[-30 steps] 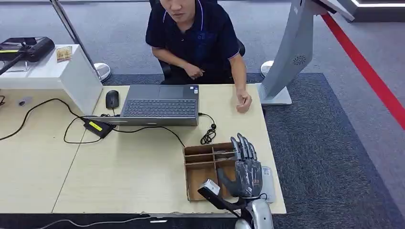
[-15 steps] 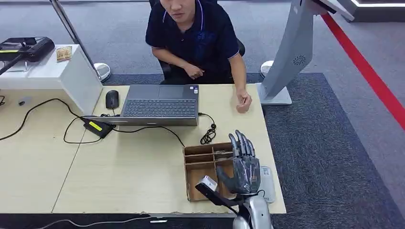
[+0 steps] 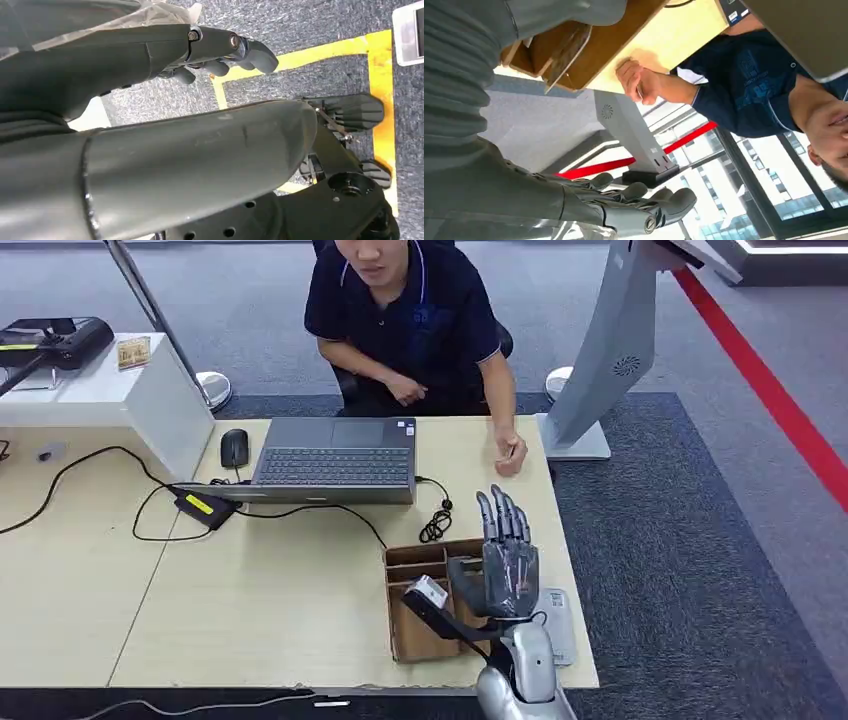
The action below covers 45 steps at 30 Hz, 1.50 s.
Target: Pass the card to the sensor for recognition and then transmit it.
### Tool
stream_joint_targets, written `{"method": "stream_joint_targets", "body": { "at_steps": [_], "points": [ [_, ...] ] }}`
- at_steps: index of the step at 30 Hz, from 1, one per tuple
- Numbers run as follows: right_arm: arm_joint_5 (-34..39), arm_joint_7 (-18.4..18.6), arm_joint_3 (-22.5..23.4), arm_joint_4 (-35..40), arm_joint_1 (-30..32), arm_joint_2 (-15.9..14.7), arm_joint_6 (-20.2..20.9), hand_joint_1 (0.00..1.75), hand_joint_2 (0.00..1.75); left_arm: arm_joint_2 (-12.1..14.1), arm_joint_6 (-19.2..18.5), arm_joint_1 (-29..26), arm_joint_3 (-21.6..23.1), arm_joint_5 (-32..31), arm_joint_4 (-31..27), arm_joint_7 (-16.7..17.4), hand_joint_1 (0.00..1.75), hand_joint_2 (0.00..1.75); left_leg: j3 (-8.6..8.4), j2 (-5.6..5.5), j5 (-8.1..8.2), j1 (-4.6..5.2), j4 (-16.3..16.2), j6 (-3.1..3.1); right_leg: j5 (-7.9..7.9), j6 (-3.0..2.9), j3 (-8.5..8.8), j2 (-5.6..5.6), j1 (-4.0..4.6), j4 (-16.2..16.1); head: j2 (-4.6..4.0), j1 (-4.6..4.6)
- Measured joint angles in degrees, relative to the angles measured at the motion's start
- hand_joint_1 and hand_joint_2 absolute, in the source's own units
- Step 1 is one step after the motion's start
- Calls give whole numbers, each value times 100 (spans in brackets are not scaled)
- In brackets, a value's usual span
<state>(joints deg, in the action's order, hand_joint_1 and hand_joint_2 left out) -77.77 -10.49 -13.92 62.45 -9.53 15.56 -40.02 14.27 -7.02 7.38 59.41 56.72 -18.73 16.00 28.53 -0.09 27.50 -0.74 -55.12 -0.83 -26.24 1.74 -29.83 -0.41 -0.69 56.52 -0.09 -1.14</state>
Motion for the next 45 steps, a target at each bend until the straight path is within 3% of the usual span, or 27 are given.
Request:
{"method": "stream_joint_targets", "body": {
  "at_steps": [15,29,45],
  "points": [
    [103,103,-42,-52,71,-61,0,0,175,0,37,-2,2,57,0,0,0,0,0,0,0,0,0,0,0,0,-1,0,0,-1,0,0],
    [83,-164,-46,-31,370,-46,0,0,175,0,105,-5,2,120,0,17,0,0,-1,1,0,0,0,0,0,0,-1,0,0,-1,0,0],
    [-15,24,-37,-31,303,-54,0,0,175,0,74,-5,2,68,0,17,0,0,0,1,0,0,0,0,0,0,-1,0,0,-1,0,0]
  ]
}}
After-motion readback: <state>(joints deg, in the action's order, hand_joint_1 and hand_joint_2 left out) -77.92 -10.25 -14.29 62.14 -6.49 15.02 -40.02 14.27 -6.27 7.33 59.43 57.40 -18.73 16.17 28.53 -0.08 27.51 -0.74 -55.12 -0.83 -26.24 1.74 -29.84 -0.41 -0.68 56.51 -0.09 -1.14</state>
